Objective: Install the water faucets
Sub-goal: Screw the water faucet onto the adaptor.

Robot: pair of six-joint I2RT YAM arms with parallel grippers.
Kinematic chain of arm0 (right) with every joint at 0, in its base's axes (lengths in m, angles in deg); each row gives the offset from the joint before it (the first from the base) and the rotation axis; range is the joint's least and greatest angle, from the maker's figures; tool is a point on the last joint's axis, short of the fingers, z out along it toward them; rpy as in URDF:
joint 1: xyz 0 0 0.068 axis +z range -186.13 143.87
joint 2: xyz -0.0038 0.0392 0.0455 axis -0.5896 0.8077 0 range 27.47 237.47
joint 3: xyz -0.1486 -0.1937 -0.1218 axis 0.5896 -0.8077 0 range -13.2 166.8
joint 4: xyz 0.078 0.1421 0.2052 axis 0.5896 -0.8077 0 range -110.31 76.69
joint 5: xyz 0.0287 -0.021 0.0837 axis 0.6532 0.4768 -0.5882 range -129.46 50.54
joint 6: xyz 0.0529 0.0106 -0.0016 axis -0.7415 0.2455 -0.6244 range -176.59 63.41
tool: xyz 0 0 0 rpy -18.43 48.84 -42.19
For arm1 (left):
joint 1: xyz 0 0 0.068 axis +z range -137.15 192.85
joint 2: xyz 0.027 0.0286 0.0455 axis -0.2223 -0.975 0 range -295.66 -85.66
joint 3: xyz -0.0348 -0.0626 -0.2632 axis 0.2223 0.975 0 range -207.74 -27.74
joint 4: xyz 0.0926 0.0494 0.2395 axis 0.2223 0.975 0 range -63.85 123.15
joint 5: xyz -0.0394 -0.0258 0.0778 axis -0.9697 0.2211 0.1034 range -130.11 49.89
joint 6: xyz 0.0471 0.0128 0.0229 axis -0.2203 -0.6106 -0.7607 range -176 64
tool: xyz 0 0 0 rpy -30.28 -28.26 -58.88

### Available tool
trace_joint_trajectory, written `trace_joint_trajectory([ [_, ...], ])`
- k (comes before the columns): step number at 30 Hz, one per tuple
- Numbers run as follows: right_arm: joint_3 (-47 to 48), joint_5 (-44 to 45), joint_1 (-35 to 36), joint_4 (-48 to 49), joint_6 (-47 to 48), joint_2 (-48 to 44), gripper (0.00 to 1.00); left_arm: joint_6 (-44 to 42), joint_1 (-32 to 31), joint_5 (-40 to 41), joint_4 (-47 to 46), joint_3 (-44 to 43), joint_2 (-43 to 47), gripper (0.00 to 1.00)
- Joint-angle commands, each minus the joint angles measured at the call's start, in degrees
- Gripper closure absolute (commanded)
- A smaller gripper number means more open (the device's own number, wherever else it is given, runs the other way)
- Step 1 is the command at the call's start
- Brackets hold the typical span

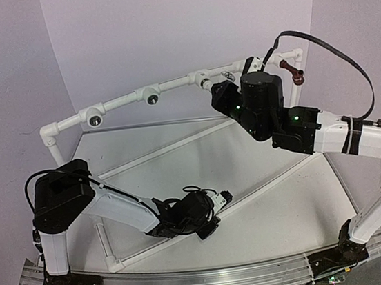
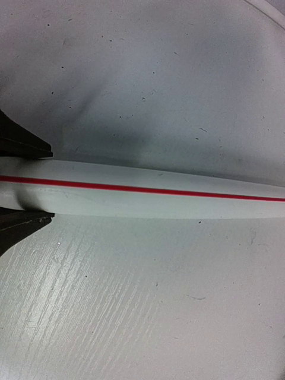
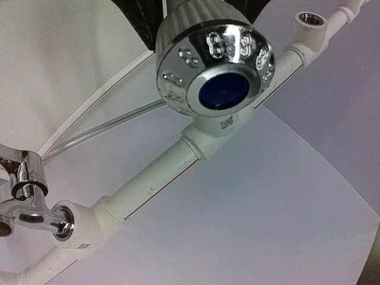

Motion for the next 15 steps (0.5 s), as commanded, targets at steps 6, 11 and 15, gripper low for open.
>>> trace_joint_trajectory([
  [6,0.0,-9.4,0.0,16.8,-18.1,2.3,0.67,10.0,-0.4,-2.1,16.2,6.1,-8.6,1.00],
  [11,-2.9,-11.9,0.0,15.4,-12.0,-0.5,0.45,9.9,-0.4,-2.1,16.1,6.0,-8.6,1.00],
  [15,-4.7,-12.4,0.2,15.3,-8.0,-3.0,0.34,9.7,-0.5,-2.2,16.2,5.8,-8.7,1.00],
])
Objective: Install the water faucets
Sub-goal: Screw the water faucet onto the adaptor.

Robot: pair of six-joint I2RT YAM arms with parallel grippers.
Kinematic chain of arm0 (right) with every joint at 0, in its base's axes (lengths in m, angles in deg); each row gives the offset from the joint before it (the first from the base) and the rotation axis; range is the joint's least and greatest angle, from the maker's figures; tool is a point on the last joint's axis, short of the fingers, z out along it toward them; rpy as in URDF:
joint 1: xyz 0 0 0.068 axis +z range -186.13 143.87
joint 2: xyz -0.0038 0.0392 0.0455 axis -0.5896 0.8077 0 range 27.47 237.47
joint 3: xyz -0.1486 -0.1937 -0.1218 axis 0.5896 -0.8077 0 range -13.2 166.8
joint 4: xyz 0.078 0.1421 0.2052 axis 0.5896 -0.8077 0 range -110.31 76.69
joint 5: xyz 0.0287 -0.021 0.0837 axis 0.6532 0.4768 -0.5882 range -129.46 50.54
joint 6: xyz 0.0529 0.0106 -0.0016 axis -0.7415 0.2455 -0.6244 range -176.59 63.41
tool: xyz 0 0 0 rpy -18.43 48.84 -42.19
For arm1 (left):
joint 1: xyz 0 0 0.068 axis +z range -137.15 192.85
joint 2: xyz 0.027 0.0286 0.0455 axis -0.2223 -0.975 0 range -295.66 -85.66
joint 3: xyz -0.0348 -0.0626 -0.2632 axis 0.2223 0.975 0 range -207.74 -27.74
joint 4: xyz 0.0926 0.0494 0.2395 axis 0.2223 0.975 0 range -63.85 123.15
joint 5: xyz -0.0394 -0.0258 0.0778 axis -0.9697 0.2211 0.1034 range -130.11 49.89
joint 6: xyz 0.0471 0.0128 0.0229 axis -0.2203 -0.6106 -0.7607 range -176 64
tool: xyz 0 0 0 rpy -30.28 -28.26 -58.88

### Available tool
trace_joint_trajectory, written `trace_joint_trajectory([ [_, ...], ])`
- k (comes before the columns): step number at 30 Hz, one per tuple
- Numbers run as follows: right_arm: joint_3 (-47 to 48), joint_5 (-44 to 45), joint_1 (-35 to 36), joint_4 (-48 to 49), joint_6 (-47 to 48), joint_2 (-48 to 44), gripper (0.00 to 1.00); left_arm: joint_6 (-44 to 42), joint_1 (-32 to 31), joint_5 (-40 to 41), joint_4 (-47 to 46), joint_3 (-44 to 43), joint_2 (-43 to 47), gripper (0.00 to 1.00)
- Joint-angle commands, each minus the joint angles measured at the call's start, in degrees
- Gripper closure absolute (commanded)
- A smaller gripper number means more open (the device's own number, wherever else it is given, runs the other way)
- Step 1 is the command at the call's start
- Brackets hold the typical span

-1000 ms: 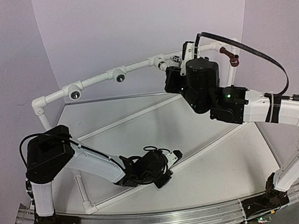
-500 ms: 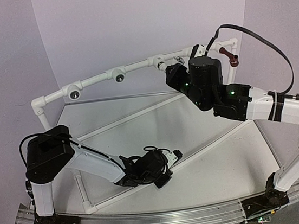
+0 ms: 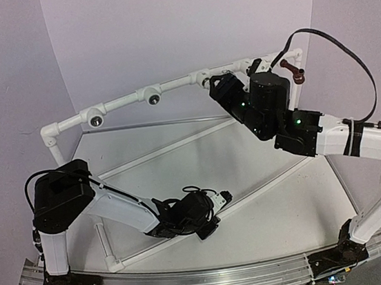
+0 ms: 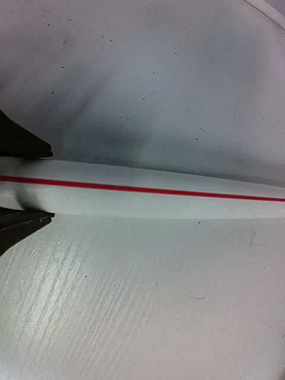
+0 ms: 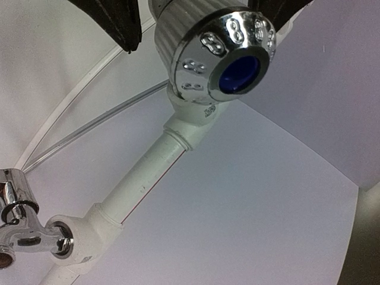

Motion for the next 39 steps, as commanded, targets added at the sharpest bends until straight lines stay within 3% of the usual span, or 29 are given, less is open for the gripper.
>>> trace_joint_trajectory([
  [1,-1.6,-9.0,1.3,7.3,-1.2,-2.1,0.28,9.7,-0.5,-2.2,16.7,5.4,-8.8,1.00],
  [4,-2.3,-9.8,1.5,5.4,0.1,-3.5,0.05,9.6,-0.5,-2.3,16.7,5.3,-8.9,1.00],
  [5,-2.2,-10.2,1.6,3.8,0.6,-3.9,0.02,9.6,-0.5,-2.3,16.7,5.3,-8.9,1.00],
  [14,-4.8,-10.1,2.3,-9.3,6.1,-10.4,0.02,9.4,-0.5,-2.4,16.7,5.3,-9.1,1.00],
  [20,-6.1,-10.0,2.3,-18.1,16.2,-16.0,0.02,9.4,-0.5,-2.4,16.7,5.2,-9.2,1.00],
  [25,-5.7,-12.7,2.3,-25.1,35.8,-19.9,0.02,9.4,-0.4,-2.4,16.7,5.1,-9.2,1.00],
  [30,0.6,-18.6,2.3,-39.7,66.8,-18.8,0.03,9.3,-0.4,-2.4,16.8,4.9,-9.4,1.00],
  [34,1.3,-11.6,2.3,-41.9,89.6,-18.2,0.04,9.2,-0.4,-2.4,16.8,4.8,-9.4,1.00],
  [39,0.4,-2.3,2.3,-36.9,115.1,-18.3,0.02,9.3,-0.4,-2.3,17.0,4.7,-9.4,1.00],
])
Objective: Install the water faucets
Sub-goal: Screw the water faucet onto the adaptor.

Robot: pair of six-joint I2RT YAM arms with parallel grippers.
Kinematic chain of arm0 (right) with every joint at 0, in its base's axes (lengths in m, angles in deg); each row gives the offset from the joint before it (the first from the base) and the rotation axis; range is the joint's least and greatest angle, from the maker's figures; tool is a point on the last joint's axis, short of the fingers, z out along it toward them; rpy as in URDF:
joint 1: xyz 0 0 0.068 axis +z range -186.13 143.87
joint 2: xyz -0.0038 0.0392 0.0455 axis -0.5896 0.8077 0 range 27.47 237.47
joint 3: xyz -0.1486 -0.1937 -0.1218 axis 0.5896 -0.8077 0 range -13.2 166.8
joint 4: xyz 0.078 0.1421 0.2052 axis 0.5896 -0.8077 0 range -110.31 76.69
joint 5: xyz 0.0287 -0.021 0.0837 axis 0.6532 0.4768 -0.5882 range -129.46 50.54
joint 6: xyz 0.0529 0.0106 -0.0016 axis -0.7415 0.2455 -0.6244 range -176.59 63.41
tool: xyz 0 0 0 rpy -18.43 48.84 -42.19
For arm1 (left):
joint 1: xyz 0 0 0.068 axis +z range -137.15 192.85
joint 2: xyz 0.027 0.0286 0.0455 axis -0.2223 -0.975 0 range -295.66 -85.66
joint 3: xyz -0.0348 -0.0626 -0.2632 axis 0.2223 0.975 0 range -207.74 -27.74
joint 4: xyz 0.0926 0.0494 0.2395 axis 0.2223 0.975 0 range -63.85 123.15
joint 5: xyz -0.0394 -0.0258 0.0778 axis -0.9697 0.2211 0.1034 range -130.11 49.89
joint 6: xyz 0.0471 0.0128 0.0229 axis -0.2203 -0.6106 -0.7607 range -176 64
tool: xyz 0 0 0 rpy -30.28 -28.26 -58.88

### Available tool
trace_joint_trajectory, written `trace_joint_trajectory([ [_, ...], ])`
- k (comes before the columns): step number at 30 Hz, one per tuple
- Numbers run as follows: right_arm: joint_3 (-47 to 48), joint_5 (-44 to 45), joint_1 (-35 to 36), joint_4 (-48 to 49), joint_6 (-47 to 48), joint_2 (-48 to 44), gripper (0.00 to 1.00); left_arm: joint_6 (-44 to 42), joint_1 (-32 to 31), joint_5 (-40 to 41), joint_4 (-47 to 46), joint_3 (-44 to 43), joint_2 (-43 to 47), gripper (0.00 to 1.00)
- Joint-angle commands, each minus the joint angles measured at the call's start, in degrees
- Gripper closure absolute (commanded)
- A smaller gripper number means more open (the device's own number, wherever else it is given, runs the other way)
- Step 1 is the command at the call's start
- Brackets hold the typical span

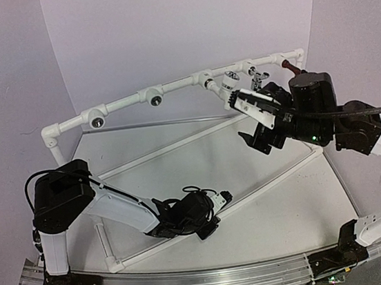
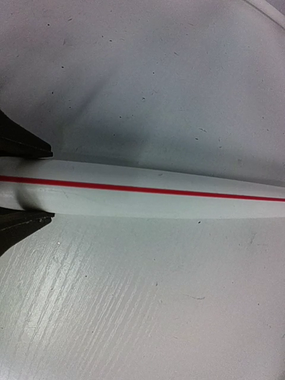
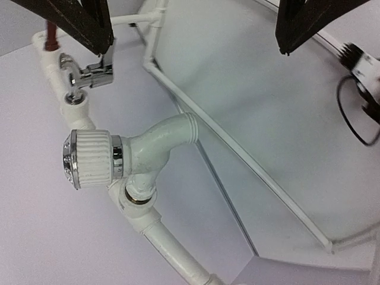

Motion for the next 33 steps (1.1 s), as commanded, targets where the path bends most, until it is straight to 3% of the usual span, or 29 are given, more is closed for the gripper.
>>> trace_joint_trajectory([
  [1,0.1,9.0,0.0,5.4,34.5,-0.6,0.02,9.3,-0.3,-2.3,17.0,4.8,-9.4,1.00],
  [6,-5.4,5.7,0.0,18.2,60.3,-2.8,0.02,9.3,-0.4,-2.3,17.0,4.5,-9.6,1.00],
  [10,-4.1,2.3,0.0,18.7,68.2,-0.5,0.02,9.3,-0.3,-2.3,17.1,4.2,-9.7,1.00],
  [21,1.0,-0.4,-1.1,18.0,78.2,8.4,0.11,9.6,-0.2,-2.4,17.3,4.4,-9.6,1.00],
  [33,2.8,-4.5,-5.7,23.4,81.9,13.3,0.16,9.7,0.1,-2.6,17.1,4.6,-9.5,1.00],
])
